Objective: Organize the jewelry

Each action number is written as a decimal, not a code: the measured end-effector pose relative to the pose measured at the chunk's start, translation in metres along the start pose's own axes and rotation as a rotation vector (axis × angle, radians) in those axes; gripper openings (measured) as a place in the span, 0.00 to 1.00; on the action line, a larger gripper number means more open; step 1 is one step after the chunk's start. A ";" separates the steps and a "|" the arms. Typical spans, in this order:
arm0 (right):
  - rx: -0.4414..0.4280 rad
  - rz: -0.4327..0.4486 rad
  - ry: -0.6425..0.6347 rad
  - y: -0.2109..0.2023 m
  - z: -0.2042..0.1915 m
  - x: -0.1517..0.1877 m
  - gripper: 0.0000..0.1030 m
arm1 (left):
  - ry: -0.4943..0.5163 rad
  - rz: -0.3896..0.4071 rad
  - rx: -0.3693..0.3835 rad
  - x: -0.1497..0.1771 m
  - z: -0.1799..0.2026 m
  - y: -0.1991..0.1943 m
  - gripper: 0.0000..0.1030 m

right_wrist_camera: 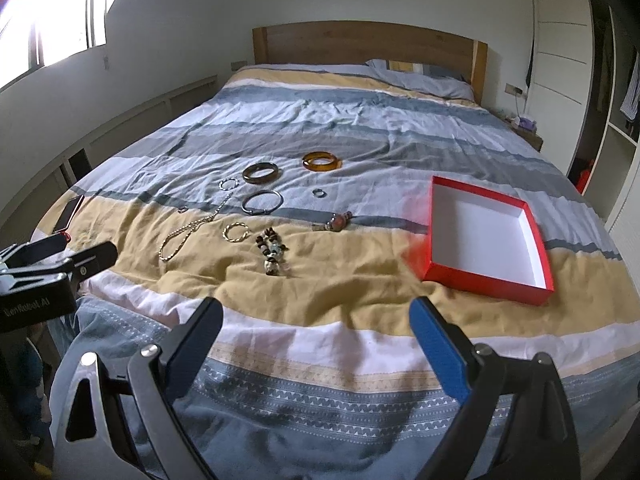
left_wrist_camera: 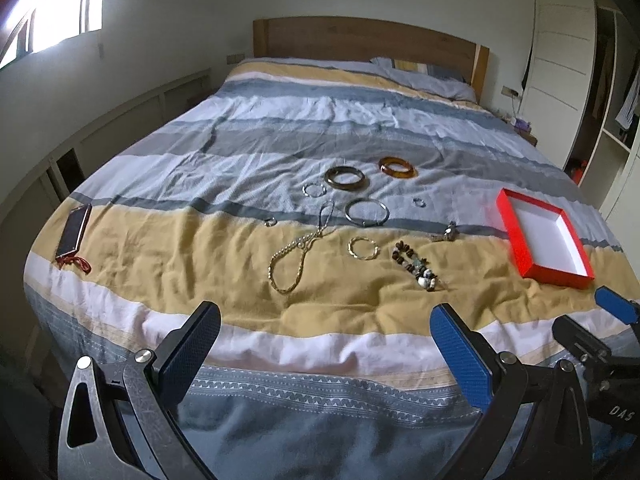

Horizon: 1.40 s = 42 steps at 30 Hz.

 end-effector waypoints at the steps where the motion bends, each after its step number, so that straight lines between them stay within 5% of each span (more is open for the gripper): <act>1: -0.003 -0.004 0.004 0.002 0.000 0.000 0.92 | 0.001 -0.004 0.000 0.000 -0.001 0.004 0.99; 8: -0.051 -0.051 0.006 0.023 -0.005 0.000 0.91 | -0.014 0.004 -0.036 0.002 -0.017 0.026 0.99; 16: -0.125 -0.098 -0.018 0.059 -0.016 -0.009 0.87 | -0.028 -0.088 -0.030 0.006 -0.037 0.067 0.99; 21: -0.193 -0.153 -0.028 0.093 -0.021 -0.016 0.54 | -0.025 -0.108 0.006 -0.006 -0.040 0.102 0.99; 23: -0.212 -0.171 -0.028 0.110 -0.020 -0.020 0.51 | -0.018 -0.111 0.018 -0.014 -0.039 0.114 0.96; 27: -0.256 -0.189 -0.023 0.137 -0.022 -0.029 0.50 | 0.009 -0.139 0.027 -0.029 -0.040 0.148 0.83; 35: -0.298 -0.262 -0.014 0.200 -0.025 -0.036 0.50 | 0.070 -0.200 0.035 -0.039 -0.030 0.201 0.80; 42: -0.284 -0.316 -0.043 0.229 -0.027 -0.023 0.49 | 0.095 -0.282 0.049 -0.026 -0.024 0.228 0.66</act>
Point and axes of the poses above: each gripper's, at about its wrist camera, not at the fingertips, and y roughly the way its jaws point, z to its right, x to its underside, the point moved 6 cm from there along y, roughly the way its jaws point, and after that the axes turned 5 degrees about -x, right-handed, at the moved point
